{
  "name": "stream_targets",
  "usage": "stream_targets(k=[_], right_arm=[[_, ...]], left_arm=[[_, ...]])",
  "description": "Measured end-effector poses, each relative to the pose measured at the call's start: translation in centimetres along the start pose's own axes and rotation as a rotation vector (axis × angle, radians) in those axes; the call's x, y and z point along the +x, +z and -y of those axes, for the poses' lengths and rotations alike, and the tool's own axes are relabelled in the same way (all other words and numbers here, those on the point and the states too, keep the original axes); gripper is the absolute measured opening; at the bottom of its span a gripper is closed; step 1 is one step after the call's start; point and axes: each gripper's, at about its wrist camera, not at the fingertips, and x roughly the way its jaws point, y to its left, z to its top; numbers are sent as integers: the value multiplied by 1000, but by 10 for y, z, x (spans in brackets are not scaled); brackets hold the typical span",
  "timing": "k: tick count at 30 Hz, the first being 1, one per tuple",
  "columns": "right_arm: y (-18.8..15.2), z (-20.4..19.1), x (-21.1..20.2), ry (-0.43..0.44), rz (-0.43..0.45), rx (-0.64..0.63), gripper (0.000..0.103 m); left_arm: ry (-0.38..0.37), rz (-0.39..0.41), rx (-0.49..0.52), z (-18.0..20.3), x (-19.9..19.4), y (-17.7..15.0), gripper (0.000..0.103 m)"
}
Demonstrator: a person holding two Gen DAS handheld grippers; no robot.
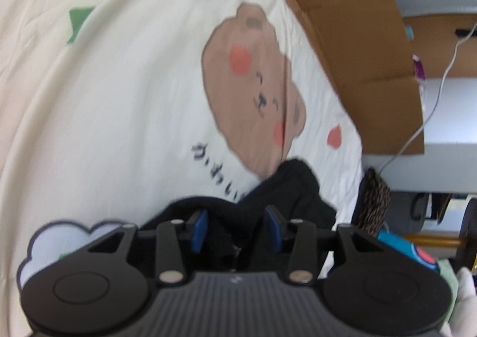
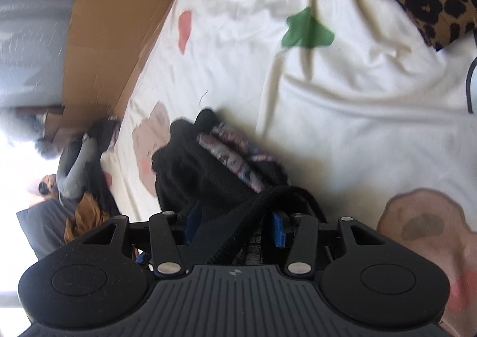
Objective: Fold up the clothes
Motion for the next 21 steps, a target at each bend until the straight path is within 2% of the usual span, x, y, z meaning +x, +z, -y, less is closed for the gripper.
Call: stream_targets(k=[1,5,9,17,21], right_arm=[[3,1,-1,16,17,17,54],[11,5,-13,102,114,88,67],[17,3,-23,130,179,93,67],[7,-14,-33,-30,210,-143,67],[-1,-18,-33,-131,197,-285,67]], left_arm=[[-3,13,-3,1,-1,3,44],[-15,66,-3,7,-6,13,44],[-18,116,17,13,-18,20,44],[137,147,181,19,-45,22,44],[236,128,207,3,-53,17,44]])
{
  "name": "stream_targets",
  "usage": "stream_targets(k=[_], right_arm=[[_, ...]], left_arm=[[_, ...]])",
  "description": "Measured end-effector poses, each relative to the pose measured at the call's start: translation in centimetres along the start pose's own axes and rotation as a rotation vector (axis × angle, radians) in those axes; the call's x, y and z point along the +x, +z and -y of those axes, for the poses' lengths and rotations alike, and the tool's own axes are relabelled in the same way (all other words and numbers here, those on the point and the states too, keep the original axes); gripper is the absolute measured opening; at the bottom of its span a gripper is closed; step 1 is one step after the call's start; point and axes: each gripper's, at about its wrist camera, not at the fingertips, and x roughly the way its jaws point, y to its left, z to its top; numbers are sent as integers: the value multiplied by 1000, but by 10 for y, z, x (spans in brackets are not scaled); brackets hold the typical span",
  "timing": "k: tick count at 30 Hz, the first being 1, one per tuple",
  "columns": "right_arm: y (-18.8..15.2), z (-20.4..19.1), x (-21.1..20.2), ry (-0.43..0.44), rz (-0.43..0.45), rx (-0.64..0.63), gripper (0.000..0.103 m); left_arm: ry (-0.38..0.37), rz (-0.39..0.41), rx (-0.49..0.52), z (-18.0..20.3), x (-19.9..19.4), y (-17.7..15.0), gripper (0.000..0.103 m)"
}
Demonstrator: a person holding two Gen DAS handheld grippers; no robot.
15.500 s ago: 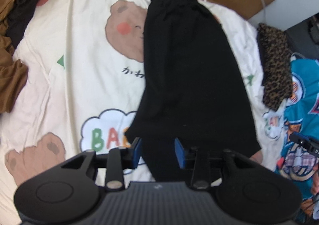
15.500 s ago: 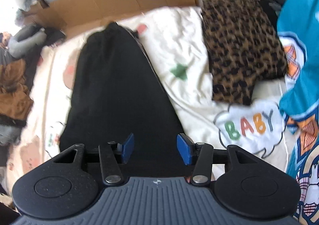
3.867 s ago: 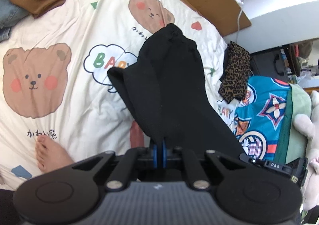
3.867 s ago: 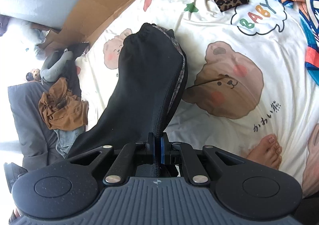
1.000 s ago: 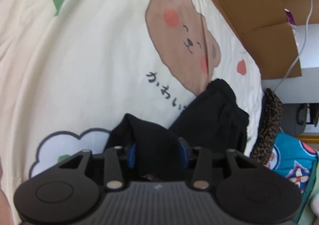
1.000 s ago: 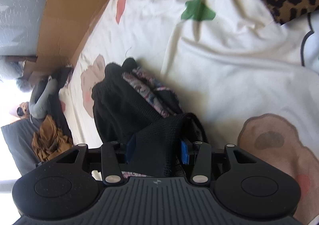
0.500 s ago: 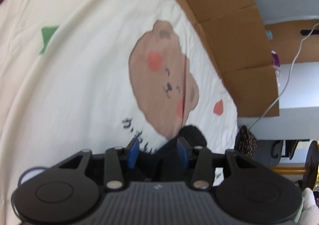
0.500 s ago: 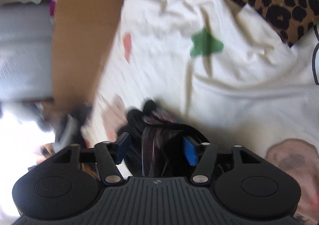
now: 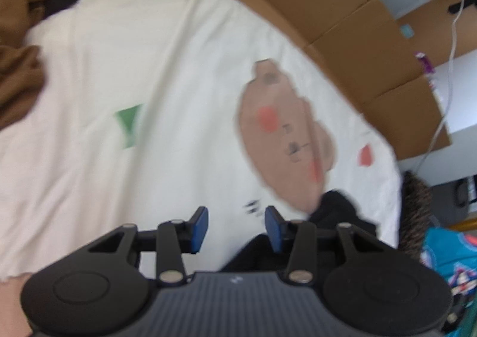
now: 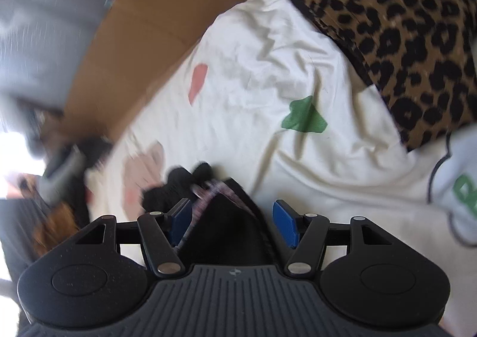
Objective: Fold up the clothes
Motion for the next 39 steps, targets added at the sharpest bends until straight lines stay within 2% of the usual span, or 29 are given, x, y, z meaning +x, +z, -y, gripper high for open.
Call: stream_targets(k=[4,8,10,12,16,17,25,39], right_arm=[[-8,0,0,-45,-23,-88,67],[-15,2,4,-90,-54,-158,67],[-18,5,7,-104,-69,-173,67],[-19,4,9,-104,-71,-179,67],[-19,0,15,-98,-70,-190,67],[-18,-1,16,-96,-69,-193,67],[-12,-11,35,-62,-71,-206,67],[0,-5,57,6,-17,-120,66]], left_arm=[[59,-52,93,-5,4,-15,44],[61,-111,182,4,15,-30,44],[94,-116,219,13,23,-38,44],[91,-131,274,22,30,-45,44],[68,-121,362,44,36,-51,58],[63,-112,378,49,36,-50,58],[29,-74,412,61,46,-38,58],[-2,-51,421,63,82,-32,59]])
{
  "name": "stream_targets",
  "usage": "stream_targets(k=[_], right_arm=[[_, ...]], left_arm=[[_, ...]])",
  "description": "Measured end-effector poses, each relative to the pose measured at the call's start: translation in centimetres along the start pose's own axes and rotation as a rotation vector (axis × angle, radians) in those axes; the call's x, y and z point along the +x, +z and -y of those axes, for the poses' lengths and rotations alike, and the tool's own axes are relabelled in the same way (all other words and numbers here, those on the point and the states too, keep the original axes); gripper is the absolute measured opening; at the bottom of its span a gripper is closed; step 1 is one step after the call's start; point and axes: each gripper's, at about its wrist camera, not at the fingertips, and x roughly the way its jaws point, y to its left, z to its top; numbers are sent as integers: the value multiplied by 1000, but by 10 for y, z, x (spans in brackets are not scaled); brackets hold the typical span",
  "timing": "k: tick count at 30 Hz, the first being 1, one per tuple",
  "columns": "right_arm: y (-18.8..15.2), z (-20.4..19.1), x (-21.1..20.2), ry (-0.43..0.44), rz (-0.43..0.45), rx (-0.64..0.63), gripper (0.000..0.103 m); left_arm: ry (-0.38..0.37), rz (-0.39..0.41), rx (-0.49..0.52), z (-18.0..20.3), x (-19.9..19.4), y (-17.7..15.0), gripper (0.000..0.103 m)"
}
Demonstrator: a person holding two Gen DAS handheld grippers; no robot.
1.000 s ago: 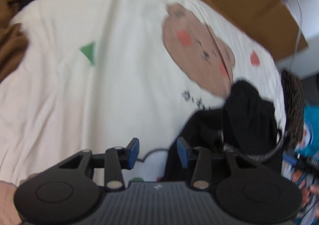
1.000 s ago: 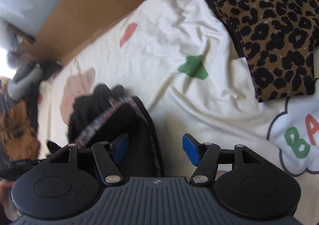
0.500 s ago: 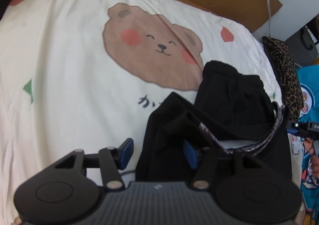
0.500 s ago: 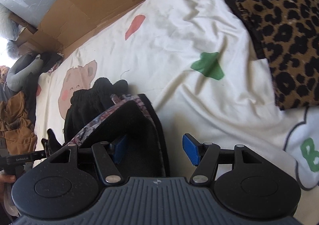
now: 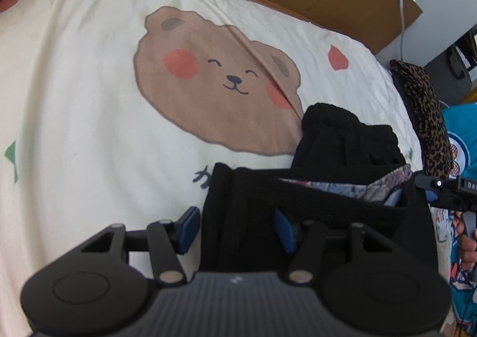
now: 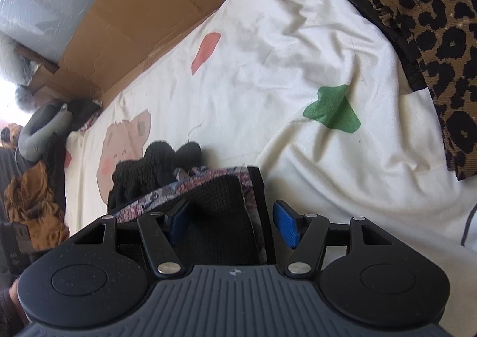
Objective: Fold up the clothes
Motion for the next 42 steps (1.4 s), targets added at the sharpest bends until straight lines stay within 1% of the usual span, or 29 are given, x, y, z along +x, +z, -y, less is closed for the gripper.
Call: stream_targets(k=[2,3,4,5,6,7,8,10,13,16,17,18,20,21,22,23,25,26,27,28,31,34,37,39,42], right_arm=[[1,0,0,7,18,6,66],[2,0,0,9,25,5,60],[2,0,0,10,30,1,55],[1,-2,0,7,34,-7,46],[1,-3,-1,0,40,-17,38],[0,-4,-2,-7,45,-27,32],[0,-6,-3,-10,47,-37,21],[0,-7,-8,-21,64,-49,18],[1,-8,-17,-40,94,-64,17],[3,-7,-21,-61,114,-62,19],[4,-5,-21,-69,115,-50,26],[5,-4,-22,-78,116,-38,36],[3,-3,-24,-59,122,-31,42],[1,-5,-24,-55,115,-43,42],[0,-7,-23,-53,105,-58,42],[-2,-9,-21,-55,96,-77,42],[-5,-15,-17,-63,79,-120,42],[-6,-17,-15,-67,76,-136,37],[-7,-20,-14,-71,76,-149,14],[-7,-22,-14,-66,77,-161,1],[-6,-31,-19,-50,99,-205,2],[-3,-37,-25,-34,130,-217,2],[4,-35,-28,-43,157,-199,2],[6,-31,-24,-57,149,-181,2],[5,-24,-8,-92,110,-172,2]], left_arm=[[2,7,7,1,2,1,56],[5,10,13,2,2,1,52],[6,12,18,3,3,1,37],[1,8,20,2,3,0,16],[-3,6,21,2,3,0,9],[-5,11,18,1,1,-1,7],[-6,19,16,0,-2,-1,4],[-4,50,8,-4,-12,-2,4],[-8,80,-26,-13,-23,-2,3],[0,72,-48,-19,-26,-4,3],[9,68,-47,-19,-26,-5,3],[18,65,-46,-19,-25,-5,3],[28,60,-48,-17,-22,-5,4],[36,56,-46,-16,-20,-4,4],[45,51,-43,-14,-18,-3,7],[53,48,-40,-13,-16,-2,12],[68,53,-32,-10,-15,-1,15],[71,58,-25,-9,-16,-1,15],[75,60,-17,-8,-16,-1,15],[79,61,-9,-7,-17,-1,15],[83,58,14,-5,-17,-2,15],[85,61,35,-5,-19,-2,5],[96,82,30,-6,-23,-2,4],[96,88,17,-8,-23,-2,4],[101,79,20,-7,-21,-2,4]])
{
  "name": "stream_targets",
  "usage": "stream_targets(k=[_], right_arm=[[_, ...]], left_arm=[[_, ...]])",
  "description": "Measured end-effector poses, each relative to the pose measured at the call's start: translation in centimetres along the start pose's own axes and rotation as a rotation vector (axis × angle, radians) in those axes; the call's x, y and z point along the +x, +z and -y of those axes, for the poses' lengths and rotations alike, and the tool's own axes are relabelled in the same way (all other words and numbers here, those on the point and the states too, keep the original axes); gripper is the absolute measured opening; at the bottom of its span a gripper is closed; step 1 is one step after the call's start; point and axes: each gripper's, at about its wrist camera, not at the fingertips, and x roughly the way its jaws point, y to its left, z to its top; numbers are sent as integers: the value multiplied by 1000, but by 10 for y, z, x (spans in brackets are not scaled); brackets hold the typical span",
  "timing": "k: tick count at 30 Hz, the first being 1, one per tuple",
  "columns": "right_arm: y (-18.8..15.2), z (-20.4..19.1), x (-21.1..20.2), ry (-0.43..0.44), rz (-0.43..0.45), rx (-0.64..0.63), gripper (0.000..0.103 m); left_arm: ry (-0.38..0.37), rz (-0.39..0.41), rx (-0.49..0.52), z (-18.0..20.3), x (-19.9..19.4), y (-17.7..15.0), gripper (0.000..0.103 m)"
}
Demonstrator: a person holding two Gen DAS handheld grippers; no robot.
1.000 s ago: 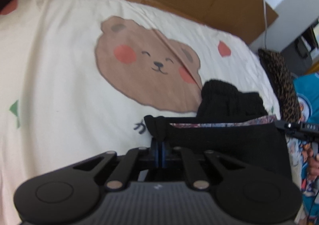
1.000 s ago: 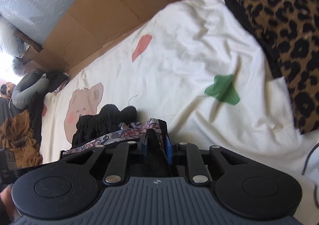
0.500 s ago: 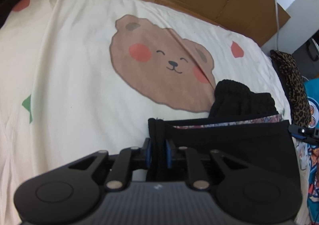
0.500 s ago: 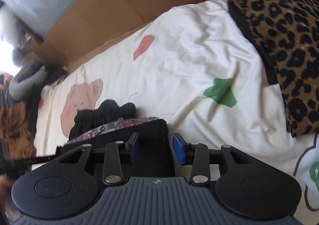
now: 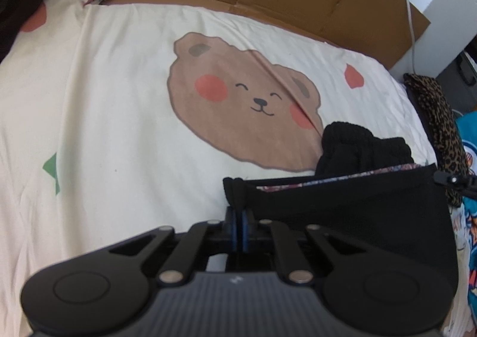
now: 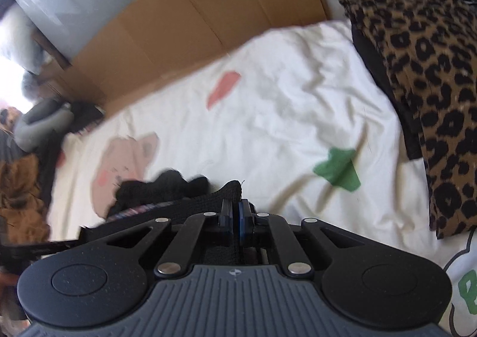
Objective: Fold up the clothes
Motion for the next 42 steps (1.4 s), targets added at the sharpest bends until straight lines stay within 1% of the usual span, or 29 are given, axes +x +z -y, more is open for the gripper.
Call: stream_targets(k=[2,4,5,6,7,9,13,16,18,20,21,22,24,26,27,29,30,31,32,33,34,39,42], right_arm=[[-3,2,9,-11,-21,11,4],[-6,1,14,-22,-25,22,10],[-7,0,15,-33,-26,25,26],[-8,-1,17,-47,-28,19,48],[-9,-2,19,-63,-30,9,51],[-10,-3,22,-81,-36,-5,51],[-11,-2,26,-65,-46,-15,51],[-15,-11,30,-75,-60,-92,49],[-17,-18,34,-82,-68,-143,36],[-19,-25,36,-91,-69,-186,30],[-20,-29,36,-98,-67,-208,24],[-20,-33,37,-105,-66,-229,22],[-21,-36,38,-117,-71,-248,21],[-20,-33,40,-118,-88,-220,22],[-17,-31,41,-122,-100,-195,25],[-15,-32,43,-137,-118,-192,24],[-14,-33,44,-145,-126,-196,23],[-13,-35,45,-151,-133,-211,18],[-12,-38,44,-155,-136,-224,11],[-11,-41,44,-157,-138,-234,9],[-10,-43,41,-158,-133,-234,8],[-3,-38,11,-179,-53,-163,7],[0,-36,-9,-182,-10,-143,7]], left_arm=[[9,-8,13,3,3,0,6],[19,-16,19,4,7,1,9],[20,-17,20,4,8,1,10],[25,-18,23,4,9,1,11],[29,-20,27,4,10,1,12],[32,-22,34,4,11,0,14],[40,-21,44,6,12,-2,16],[49,-22,44,7,13,-3,18],[57,-22,46,8,14,-3,19],[67,-22,52,11,15,-3,20],[72,-22,56,12,16,-3,20],[77,-22,57,13,16,-3,21],[83,-25,57,14,18,-2,22],[87,-31,55,15,19,-1,22],[89,-36,52,15,20,0,23],[93,-48,32,14,21,2,23],[100,-50,32,15,21,3,23],[106,-53,32,17,22,3,24],[111,-56,32,18,22,3,19],[109,-64,31,18,22,4,14],[108,-69,30,19,21,5,6],[118,-48,23,23,10,5,4],[120,-19,22,24,-1,4,4]])
